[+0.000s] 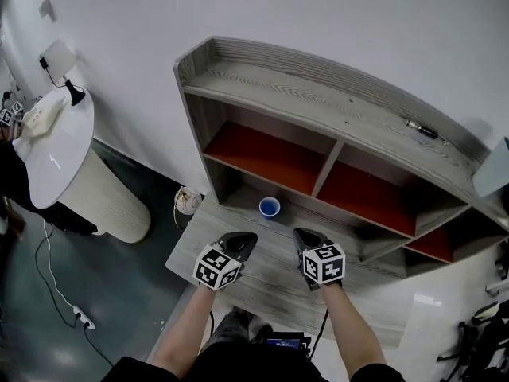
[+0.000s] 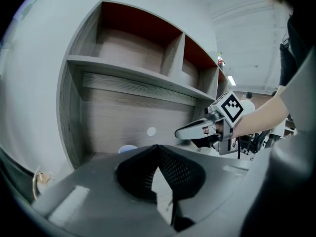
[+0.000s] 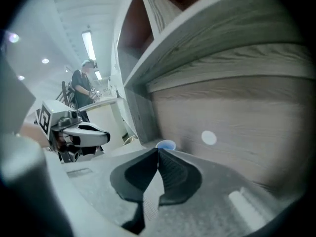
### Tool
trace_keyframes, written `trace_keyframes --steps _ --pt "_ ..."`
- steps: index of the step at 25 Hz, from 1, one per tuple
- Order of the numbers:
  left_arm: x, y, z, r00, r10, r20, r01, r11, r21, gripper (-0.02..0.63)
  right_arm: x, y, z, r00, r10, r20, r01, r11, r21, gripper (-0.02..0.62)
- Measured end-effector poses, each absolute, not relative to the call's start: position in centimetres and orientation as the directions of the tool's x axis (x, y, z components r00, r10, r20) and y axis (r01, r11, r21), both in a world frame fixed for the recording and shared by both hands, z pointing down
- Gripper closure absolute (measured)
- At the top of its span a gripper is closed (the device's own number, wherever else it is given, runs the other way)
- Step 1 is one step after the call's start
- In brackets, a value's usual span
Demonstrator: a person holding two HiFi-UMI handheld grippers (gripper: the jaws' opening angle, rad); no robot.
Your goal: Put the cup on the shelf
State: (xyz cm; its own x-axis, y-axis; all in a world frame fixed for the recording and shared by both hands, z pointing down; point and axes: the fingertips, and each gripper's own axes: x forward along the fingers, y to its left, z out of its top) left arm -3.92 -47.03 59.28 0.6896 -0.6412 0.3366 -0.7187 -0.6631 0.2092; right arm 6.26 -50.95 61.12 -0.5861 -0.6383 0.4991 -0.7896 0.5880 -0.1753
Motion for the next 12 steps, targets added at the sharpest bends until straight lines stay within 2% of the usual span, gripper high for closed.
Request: trace_keyframes --steps 12 --pt "-2.4 -43.7 56.8 0.725 -0.615 0.312 -0.684 -0.694 0.223 0.606 7.7 -43.4 57.7 -0.603 -0.662 0.445 -0.788 0.58 -0.206 0.594"
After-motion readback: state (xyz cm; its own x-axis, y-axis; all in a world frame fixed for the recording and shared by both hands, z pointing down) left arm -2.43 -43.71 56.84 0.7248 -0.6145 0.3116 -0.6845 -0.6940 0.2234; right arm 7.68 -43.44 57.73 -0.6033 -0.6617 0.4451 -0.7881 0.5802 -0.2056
